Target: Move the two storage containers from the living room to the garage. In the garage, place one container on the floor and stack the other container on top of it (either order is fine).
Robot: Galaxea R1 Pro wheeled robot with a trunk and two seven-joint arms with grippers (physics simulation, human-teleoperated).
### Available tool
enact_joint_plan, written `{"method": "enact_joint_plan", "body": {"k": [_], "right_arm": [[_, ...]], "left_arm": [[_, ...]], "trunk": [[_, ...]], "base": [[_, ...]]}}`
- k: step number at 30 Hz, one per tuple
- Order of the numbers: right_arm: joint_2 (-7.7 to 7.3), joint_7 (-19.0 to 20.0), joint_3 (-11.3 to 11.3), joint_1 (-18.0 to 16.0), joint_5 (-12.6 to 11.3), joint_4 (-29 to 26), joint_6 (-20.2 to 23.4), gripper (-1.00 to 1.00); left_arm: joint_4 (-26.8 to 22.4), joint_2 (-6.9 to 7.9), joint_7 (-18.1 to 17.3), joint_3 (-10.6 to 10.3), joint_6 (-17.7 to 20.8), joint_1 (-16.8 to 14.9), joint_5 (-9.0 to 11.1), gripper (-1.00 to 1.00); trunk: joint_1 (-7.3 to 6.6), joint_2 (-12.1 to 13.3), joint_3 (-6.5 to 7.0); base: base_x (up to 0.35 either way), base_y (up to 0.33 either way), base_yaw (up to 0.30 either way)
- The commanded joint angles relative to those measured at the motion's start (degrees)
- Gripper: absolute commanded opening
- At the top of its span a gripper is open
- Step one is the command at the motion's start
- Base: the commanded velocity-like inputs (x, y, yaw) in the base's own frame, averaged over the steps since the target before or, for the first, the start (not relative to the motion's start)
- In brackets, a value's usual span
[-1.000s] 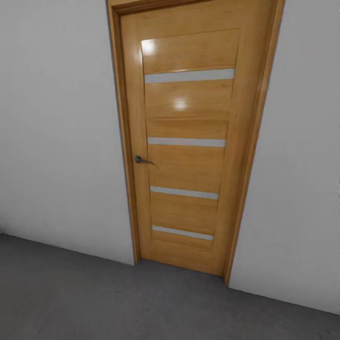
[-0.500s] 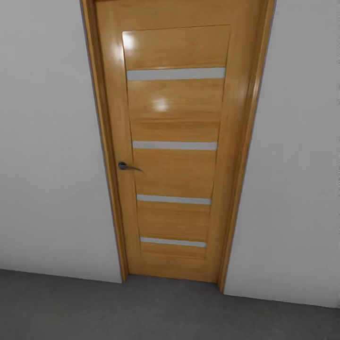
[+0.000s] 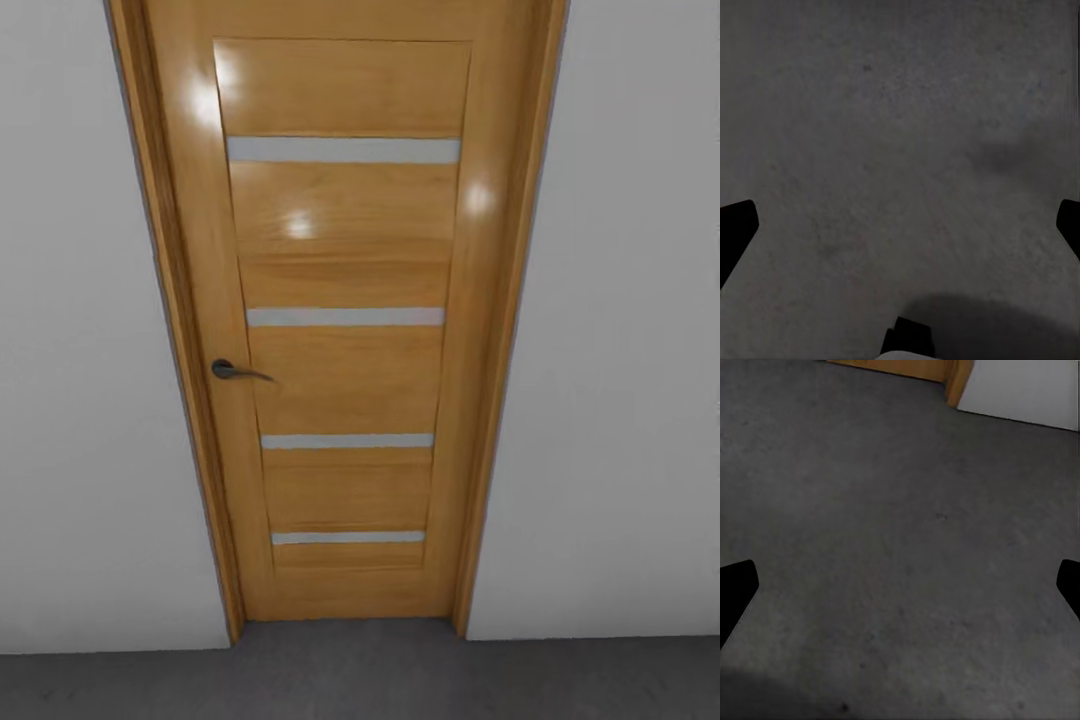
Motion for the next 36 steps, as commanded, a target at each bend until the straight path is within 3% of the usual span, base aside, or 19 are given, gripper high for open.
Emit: {"method": "enact_joint_plan", "body": {"k": [1, 36], "right_arm": [[0.02, -0.10, -0.46, -0.05, 0.61, 0.07, -0.21, 1.00], [0.02, -0.02, -0.43, -0.05, 0.76, 0.00, -0.21, 1.00]], "left_arm": [[-0.04, 0.00, 0.02, 0.02, -0.13, 0.01, 0.01, 1.00], [-0.04, -0.02, 0.02, 0.02, -0.19, 0.01, 0.01, 1.00]], "trunk": [[0.03, -0.03, -0.02], [0.03, -0.03, 0.03]], "base": [[0.210, 0.167, -0.186], [0.011, 0.008, 0.028]]}}
